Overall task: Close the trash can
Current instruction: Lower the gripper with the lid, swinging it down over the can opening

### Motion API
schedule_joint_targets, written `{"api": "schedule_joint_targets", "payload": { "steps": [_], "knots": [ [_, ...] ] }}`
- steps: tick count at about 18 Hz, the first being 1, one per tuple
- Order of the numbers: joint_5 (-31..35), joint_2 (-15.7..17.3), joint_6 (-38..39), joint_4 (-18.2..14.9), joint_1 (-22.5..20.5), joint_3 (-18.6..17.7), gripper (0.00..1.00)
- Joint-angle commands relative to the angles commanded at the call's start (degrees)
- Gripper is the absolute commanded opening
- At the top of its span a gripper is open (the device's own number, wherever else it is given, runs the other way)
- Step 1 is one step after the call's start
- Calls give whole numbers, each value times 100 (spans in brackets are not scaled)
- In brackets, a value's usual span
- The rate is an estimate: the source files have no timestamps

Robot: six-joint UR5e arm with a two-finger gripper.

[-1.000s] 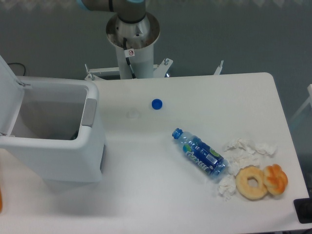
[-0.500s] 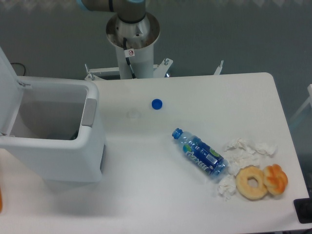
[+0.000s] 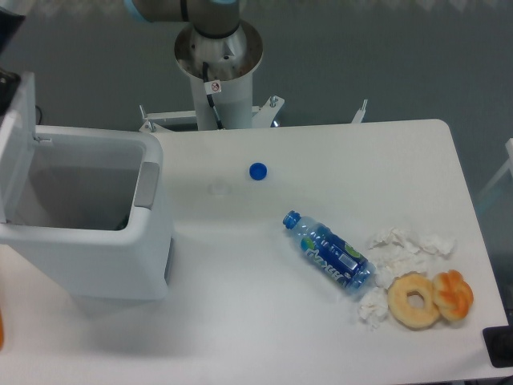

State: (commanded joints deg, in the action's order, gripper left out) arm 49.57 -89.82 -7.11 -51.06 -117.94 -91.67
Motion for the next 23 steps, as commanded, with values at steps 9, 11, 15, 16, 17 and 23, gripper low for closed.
{"api": "schedule_joint_targets", "payload": {
  "steps": [9, 11, 15, 16, 17, 23],
  "knots": [
    [35, -70, -360, -9, -458, -79, 100],
    [27, -70, -448, -9, -519, -140, 100],
    [18, -79, -598, -9, -572, -237, 100],
    [18, -79, -607, -9, -616, -246, 100],
    [18, -79, -607, 0, -642, -264, 100],
    [27, -132, -616, 9, -713, -264, 100]
  ]
}}
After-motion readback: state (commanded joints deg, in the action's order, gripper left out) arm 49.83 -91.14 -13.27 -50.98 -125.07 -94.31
